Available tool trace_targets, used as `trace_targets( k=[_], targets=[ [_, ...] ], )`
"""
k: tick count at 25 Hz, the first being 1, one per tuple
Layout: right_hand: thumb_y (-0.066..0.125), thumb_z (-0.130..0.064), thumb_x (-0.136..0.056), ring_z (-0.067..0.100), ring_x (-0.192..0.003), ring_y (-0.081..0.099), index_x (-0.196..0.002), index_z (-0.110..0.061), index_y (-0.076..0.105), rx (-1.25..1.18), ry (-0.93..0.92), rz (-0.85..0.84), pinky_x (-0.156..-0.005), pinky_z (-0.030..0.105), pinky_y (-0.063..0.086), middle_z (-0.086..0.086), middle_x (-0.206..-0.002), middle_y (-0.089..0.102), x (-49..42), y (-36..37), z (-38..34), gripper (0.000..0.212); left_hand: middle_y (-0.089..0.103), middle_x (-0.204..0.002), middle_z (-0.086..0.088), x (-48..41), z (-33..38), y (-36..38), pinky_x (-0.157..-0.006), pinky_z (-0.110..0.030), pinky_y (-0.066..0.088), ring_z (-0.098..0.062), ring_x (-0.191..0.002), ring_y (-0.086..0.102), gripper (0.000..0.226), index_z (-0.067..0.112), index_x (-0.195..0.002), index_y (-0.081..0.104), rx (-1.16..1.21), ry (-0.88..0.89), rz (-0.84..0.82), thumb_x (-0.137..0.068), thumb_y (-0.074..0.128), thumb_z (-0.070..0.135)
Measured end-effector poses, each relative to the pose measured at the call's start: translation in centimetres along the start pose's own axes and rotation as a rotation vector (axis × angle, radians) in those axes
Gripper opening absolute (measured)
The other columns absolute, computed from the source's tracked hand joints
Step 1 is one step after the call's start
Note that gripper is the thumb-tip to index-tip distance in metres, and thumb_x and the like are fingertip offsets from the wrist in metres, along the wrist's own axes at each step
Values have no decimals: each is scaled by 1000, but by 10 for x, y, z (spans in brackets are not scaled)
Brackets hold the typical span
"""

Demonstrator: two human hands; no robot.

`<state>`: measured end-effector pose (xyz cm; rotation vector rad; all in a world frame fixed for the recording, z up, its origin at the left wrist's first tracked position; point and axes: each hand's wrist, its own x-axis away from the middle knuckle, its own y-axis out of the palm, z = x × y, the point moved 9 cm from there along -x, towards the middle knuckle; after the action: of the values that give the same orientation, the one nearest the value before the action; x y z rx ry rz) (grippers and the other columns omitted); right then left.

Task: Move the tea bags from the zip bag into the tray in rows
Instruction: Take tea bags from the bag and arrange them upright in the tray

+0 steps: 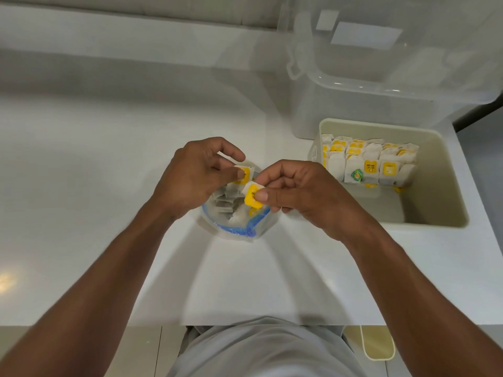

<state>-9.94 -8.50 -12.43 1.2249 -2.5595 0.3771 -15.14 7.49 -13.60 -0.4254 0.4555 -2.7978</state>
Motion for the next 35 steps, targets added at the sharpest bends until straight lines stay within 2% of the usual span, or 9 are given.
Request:
trace_targets(
  k=[5,10,14,20,25,27,30,33,35],
  targets=[
    [78,-12,-81,9,-57,58,-86,-15,71,51,-45,159,-56,19,45,9,-72,67,-3,-16,0,9,76,-87,-10,5,11,14,-71,-29,57,-23,-78,72,22,11,-106,69,193,-10,-142,-86,74,4],
    [78,-11,-81,11,-59,56,-89,-12,71,5,-31,180,-58,26,46,9,-75,67,9,-31,3,11,76,-88,-9,-1,27,24,-86,-47,58,-30,-86,74,20,13,-103,73,103,60,-170,-85,76,7],
    [77,-9,-81,13,-60,56,-91,-8,72,-38,-86,220,-56,24,47,10,-75,67,24,-61,-4,11,76,-85,-7,-4,57,43,-83,-53,57,-30,-84,73,14,19,-94,75,26,121,-207,-82,80,14],
    [72,-7,-85,18,-65,62,-91,-11,72,43,-146,294,-60,25,52,22,-85,68,46,-125,-17,8,74,-85,0,-28,107,82,-75,-41,52,-26,-78,68,23,31,-99,74,-118,203,-221,-82,77,16],
    [72,-8,-86,15,-66,66,-93,-13,72,87,-105,286,-64,28,53,17,-81,70,52,-172,-4,8,73,-82,9,-49,144,133,-61,-14,44,2,-64,63,20,32,-94,75,-381,299,-233,-82,76,15],
    [72,-6,-86,11,-60,63,-94,-10,72,92,-109,268,-59,25,51,8,-73,68,50,-183,3,8,73,-79,10,-56,146,149,-59,-16,44,2,-61,62,19,31,-91,74,-435,283,-237,-82,74,14],
    [73,-5,-85,13,-58,61,-94,-8,71,135,-114,259,-59,29,51,11,-75,69,44,-202,14,9,74,-76,10,-64,145,168,-66,-23,51,-3,-70,68,17,28,-90,73,-492,246,-238,-82,73,13],
    [74,-13,-84,13,-66,67,-91,-17,72,306,-79,259,-70,37,56,-1,-75,71,34,-217,30,9,70,-78,15,-74,138,176,-78,-30,56,-8,-81,69,14,27,-91,74,-632,222,-209,-83,72,16],
    [76,-19,-83,6,-67,67,-88,-24,72,393,-56,265,-69,31,56,-9,-73,70,28,-226,39,8,68,-80,19,-82,132,177,-83,-35,56,-10,-87,67,12,31,-88,74,-739,213,-190,-83,72,21]
  ],
)
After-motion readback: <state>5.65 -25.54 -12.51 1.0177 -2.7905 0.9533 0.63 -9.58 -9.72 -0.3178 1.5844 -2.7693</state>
